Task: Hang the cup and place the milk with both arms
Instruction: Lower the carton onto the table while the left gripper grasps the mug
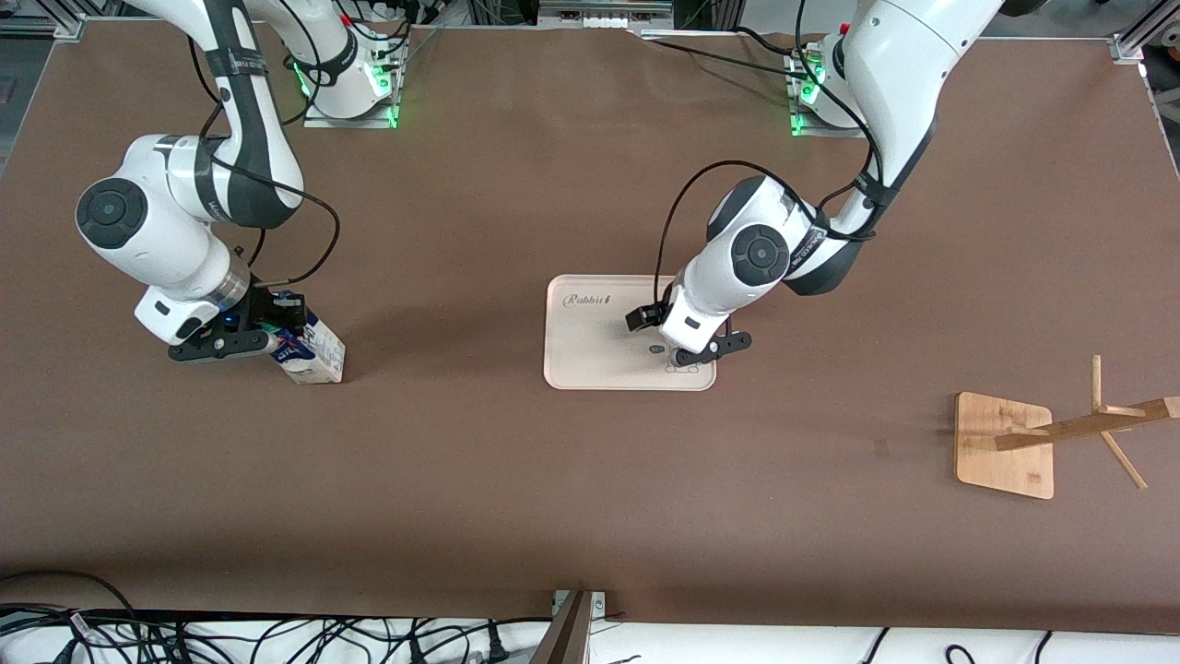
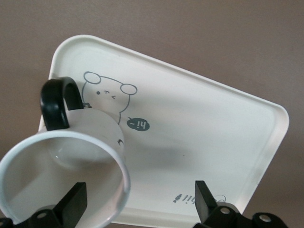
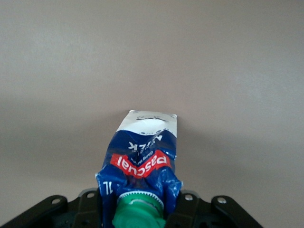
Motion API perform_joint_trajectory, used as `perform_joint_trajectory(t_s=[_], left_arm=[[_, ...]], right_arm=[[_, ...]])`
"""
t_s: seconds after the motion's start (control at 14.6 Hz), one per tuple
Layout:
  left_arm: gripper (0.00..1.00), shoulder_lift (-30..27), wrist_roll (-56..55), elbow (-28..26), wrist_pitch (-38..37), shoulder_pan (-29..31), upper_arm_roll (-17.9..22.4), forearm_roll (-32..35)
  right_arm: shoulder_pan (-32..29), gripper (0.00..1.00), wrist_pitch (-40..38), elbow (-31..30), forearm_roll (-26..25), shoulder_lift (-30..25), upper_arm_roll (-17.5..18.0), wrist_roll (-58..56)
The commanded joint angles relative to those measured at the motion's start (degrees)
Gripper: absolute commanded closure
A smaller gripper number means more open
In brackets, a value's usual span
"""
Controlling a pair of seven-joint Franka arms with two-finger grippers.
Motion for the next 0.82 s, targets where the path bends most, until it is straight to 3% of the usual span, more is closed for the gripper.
perform_joint_trajectory(t_s=[0.0, 0.14, 0.21, 0.27, 0.41, 0.55, 0.75], left_arm=[[0.05, 0.5, 0.4, -0.4, 0.8, -0.2, 1.7, 1.2], [0.63, 0.5, 3.8, 0.2, 0.7, -0.2, 2.4, 1.2], [0.83, 0.6, 4.4, 0.4, 0.7, -0.2, 2.4, 1.1], [0.93, 0.6, 4.5, 0.5, 0.7, -0.2, 2.5, 1.2], [1.00, 0.6, 4.7, 0.5, 0.7, -0.2, 2.5, 1.2], [1.00, 0.7, 5.1, 0.5, 0.8, -0.2, 2.5, 1.2], [1.00, 0.2, 6.5, 0.5, 0.7, 0.0, 3.3, 1.2]], right_arm=[[0.1, 0.55, 0.1, -1.3, 1.4, -1.2, -0.1, -4.2], [0.1, 0.55, -1.2, -1.2, 1.4, -1.2, -0.1, -5.4], [0.1, 0.55, -2.0, -1.2, 1.3, -1.2, -0.1, -5.4], [0.1, 0.55, -2.3, -1.1, 1.4, -1.2, -0.2, -5.4], [-0.1, 0.50, -2.3, -1.0, 1.3, -0.9, -0.2, -5.5], [-0.4, 0.00, -2.2, -0.5, 1.4, -0.2, -0.2, -5.4], [-0.4, 0.00, -2.2, -0.2, 2.1, -0.2, -0.3, -5.3]])
